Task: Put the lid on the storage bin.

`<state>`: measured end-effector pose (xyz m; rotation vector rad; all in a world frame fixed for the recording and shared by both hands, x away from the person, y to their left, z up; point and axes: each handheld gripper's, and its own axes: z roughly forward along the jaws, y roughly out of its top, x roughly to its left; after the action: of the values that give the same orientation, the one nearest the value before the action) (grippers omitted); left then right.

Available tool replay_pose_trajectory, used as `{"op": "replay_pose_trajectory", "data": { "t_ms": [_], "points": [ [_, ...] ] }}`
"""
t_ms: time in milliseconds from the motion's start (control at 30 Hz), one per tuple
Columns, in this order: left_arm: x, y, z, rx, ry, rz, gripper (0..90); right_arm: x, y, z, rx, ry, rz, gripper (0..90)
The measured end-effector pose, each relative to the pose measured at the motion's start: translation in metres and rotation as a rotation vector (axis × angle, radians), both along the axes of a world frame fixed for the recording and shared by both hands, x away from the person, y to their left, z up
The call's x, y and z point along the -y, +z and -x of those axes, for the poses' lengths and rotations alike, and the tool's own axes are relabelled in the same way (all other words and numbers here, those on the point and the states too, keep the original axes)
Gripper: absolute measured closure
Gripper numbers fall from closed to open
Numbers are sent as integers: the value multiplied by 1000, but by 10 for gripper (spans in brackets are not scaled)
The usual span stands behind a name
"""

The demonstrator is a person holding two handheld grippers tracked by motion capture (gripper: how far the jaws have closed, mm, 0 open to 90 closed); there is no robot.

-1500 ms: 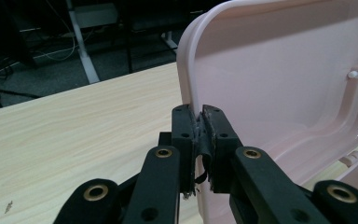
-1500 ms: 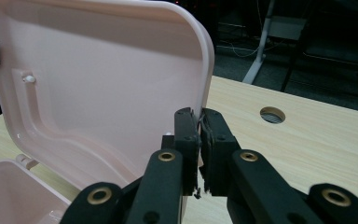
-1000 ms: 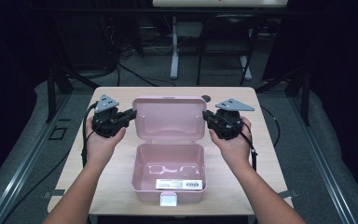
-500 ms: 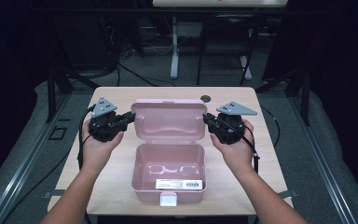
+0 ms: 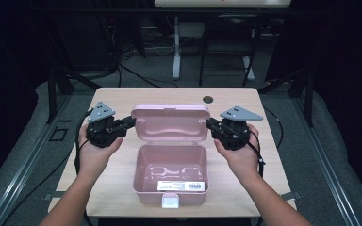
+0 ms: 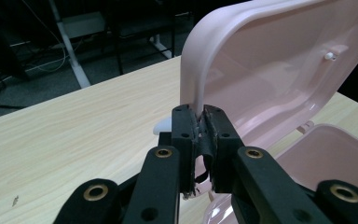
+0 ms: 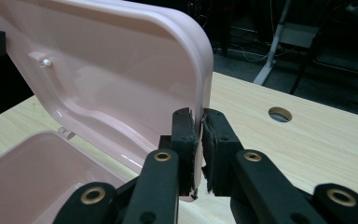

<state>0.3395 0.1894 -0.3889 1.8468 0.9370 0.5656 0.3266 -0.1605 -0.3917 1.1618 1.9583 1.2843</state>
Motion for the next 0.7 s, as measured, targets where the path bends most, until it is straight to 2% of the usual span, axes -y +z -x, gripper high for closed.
{"op": "replay_pose_trajectory", "data": {
  "t_ms": [433, 700],
  "points": [
    [-3, 0, 8, -13, -21, 18, 824, 1, 1, 8, 1, 13, 5, 829],
    [-4, 1, 13, -11, -32, 13, 823, 2, 1, 13, -4, 22, 7, 828]
  ]
}}
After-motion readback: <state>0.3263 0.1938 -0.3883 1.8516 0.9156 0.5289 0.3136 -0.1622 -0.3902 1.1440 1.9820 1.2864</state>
